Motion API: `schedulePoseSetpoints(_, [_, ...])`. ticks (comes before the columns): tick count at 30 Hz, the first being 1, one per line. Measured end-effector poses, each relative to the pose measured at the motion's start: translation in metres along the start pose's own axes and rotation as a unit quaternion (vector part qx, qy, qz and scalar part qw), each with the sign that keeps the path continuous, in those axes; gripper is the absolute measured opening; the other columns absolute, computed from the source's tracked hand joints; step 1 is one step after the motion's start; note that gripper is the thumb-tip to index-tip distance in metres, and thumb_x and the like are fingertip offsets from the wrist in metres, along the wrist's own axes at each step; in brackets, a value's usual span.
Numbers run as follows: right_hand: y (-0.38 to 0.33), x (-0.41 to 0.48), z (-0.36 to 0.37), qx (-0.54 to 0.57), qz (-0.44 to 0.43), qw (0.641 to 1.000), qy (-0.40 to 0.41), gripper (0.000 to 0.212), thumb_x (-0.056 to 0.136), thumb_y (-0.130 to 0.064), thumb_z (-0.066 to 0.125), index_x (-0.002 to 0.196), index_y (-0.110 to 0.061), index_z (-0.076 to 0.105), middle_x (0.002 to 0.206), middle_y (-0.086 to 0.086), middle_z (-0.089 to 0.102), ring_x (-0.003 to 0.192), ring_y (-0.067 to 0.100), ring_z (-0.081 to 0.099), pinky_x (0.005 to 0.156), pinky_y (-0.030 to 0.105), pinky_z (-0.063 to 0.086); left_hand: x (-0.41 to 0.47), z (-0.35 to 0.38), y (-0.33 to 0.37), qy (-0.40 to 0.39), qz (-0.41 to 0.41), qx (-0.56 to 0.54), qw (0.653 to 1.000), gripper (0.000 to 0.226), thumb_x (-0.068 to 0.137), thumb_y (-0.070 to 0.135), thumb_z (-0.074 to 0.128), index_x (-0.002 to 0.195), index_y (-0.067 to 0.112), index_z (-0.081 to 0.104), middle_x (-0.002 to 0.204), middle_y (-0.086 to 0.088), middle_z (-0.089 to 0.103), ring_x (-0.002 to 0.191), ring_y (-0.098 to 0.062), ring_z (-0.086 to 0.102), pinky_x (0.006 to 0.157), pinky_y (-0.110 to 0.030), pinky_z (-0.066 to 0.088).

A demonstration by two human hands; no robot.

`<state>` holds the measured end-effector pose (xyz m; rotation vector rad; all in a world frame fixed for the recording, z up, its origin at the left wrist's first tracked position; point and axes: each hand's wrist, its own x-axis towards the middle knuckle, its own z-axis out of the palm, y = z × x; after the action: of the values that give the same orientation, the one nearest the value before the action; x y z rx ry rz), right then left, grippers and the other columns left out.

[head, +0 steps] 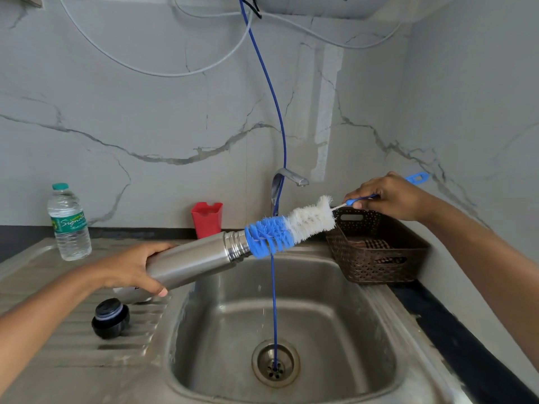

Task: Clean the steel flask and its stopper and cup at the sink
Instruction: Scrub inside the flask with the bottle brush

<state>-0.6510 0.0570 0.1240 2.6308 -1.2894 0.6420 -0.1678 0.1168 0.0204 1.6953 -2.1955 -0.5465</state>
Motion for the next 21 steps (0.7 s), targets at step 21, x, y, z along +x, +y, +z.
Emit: schedulePoseSetpoints(21, [-0.078, 0.082, -0.081, -0.141, -0.031, 0.981, -0.127, 0.023, 0.092, -0.033, 0.060, 0.113, -0.031, 0.069, 0.096, -0.019, 0.065, 0.093, 0.007, 0.058, 0.082, 0.021, 0.035, 0.005, 0.055, 0.038, 0.085, 0.020, -0.222, 0.971, 0.079, 0.033, 0.041, 0.084, 0.103, 0.046, 0.049, 0.102, 0.010, 0.066, 0.088, -0.005, 0.065, 0.069, -0.017, 0.049])
